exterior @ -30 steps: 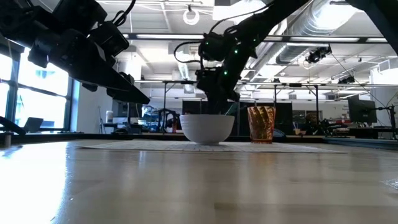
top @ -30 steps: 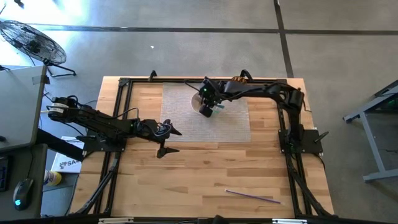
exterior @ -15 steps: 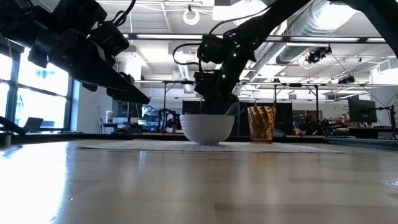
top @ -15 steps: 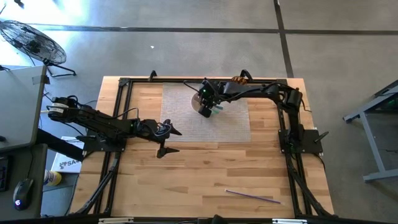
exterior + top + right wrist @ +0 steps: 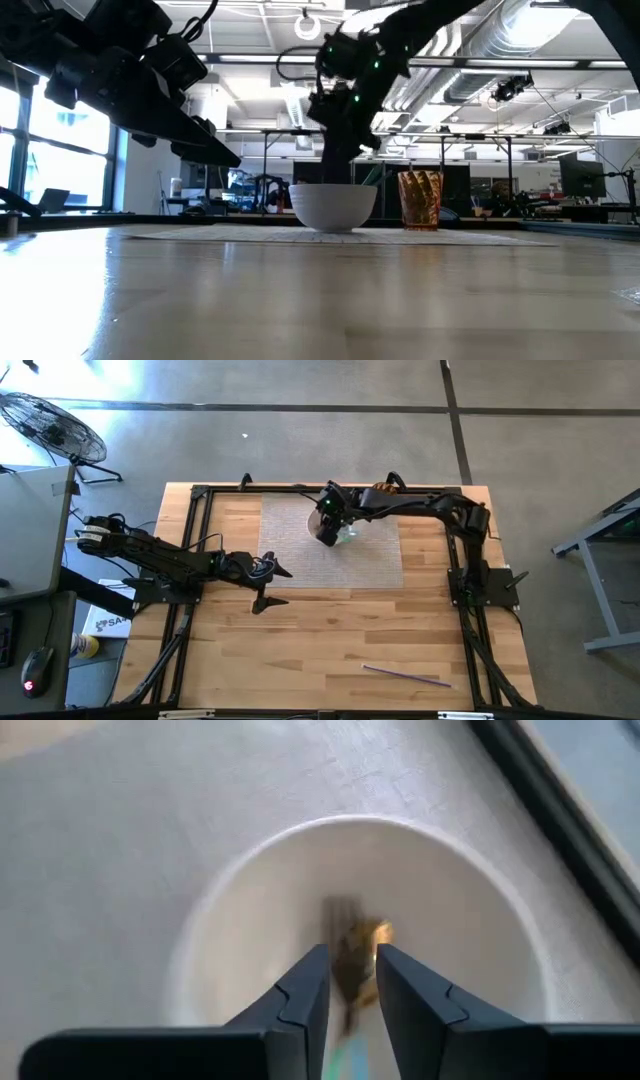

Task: Pick & Place Utensil
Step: Put the purple straw into the brown cup on the gray mat

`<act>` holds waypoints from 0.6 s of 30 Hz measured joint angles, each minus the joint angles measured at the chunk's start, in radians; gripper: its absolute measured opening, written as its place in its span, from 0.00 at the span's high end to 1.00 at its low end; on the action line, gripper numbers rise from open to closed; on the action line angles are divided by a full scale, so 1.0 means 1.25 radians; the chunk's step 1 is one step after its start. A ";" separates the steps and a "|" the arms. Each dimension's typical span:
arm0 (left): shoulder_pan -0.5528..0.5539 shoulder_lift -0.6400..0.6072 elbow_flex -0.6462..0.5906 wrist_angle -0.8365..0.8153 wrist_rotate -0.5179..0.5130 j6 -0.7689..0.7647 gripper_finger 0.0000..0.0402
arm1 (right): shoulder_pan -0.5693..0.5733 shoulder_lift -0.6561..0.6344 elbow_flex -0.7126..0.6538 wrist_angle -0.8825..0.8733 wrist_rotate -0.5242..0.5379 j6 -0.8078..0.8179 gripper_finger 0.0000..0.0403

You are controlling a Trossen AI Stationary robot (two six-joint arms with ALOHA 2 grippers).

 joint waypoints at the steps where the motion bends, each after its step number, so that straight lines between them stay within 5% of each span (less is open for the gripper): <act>1: 0.000 0.000 0.000 0.000 0.000 0.000 0.01 | 0.008 -0.004 0.011 -0.025 -0.007 0.019 0.80; 18: 0.000 0.000 0.000 0.000 0.000 0.000 0.01 | 0.329 -0.034 0.091 -0.300 -0.051 0.243 0.85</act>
